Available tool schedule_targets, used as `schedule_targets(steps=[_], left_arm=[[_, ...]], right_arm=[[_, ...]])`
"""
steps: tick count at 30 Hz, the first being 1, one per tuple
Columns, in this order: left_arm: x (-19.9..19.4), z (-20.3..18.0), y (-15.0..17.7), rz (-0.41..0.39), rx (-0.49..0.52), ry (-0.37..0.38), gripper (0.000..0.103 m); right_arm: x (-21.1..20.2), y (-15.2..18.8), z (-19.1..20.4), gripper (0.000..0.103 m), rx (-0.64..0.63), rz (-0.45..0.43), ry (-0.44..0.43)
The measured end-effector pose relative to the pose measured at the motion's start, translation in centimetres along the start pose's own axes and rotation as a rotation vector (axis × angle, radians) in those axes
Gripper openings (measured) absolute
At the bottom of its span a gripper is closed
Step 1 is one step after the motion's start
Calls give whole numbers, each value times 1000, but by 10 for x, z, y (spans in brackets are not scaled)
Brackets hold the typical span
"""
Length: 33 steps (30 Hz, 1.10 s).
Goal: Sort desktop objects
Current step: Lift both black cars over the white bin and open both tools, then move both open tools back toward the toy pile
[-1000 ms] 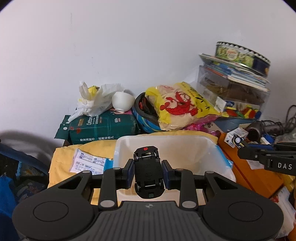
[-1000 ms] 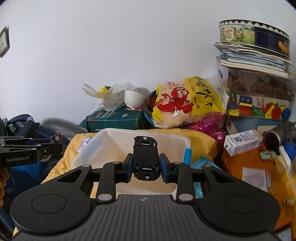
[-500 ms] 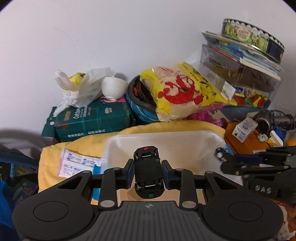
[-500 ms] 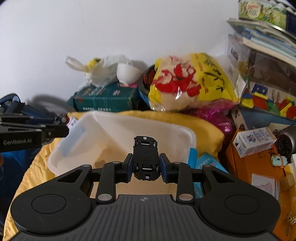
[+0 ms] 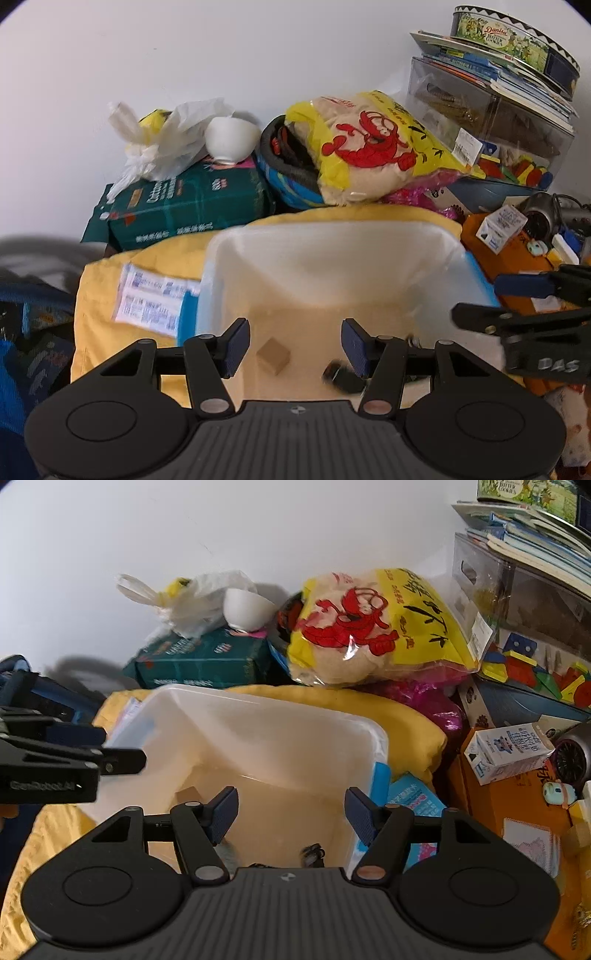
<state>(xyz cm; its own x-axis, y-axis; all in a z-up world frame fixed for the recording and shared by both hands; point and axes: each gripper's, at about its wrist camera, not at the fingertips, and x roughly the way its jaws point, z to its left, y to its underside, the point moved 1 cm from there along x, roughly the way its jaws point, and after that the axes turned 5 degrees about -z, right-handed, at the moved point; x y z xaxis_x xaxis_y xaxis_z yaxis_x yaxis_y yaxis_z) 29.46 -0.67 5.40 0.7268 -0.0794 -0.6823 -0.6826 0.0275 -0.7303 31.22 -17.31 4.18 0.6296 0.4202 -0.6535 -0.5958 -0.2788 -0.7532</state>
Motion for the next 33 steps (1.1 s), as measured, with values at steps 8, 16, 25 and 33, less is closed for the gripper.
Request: schedule_targets(steps=[8, 16, 25, 33], left_arm=[[-45, 8, 95, -85, 29, 5, 58], [-98, 6, 208, -84, 35, 42, 58], [-112, -16, 289, 42, 31, 127, 58], [-92, -30, 300, 23, 108, 117, 58]], right_arm=[[-47, 73, 22, 67, -45, -75, -91], [-76, 189, 51, 66, -59, 21, -127], [-91, 263, 98, 66, -265, 53, -232], [-75, 268, 109, 65, -370, 46, -249]])
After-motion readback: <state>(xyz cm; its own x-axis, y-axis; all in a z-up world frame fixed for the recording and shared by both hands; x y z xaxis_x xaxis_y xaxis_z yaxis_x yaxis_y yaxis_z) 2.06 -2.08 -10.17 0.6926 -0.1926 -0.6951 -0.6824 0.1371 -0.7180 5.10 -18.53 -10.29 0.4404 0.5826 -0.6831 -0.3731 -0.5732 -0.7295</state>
